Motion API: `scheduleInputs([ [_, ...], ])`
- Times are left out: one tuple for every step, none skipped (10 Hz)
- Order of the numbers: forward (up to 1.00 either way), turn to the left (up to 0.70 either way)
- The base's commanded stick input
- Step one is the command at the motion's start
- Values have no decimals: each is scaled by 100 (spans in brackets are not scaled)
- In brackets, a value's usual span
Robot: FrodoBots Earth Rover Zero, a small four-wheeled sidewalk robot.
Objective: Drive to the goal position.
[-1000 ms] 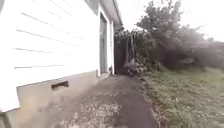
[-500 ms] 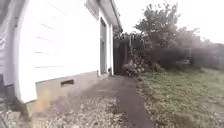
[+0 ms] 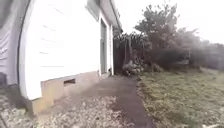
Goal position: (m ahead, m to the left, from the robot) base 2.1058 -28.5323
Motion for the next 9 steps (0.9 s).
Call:
scheduleInputs([
  [0,-70],
  [0,-70],
  [0,-70],
  [0,-70],
  [0,-70],
  [0,-70],
  [0,-70],
  [0,-70],
  [0,-70],
])
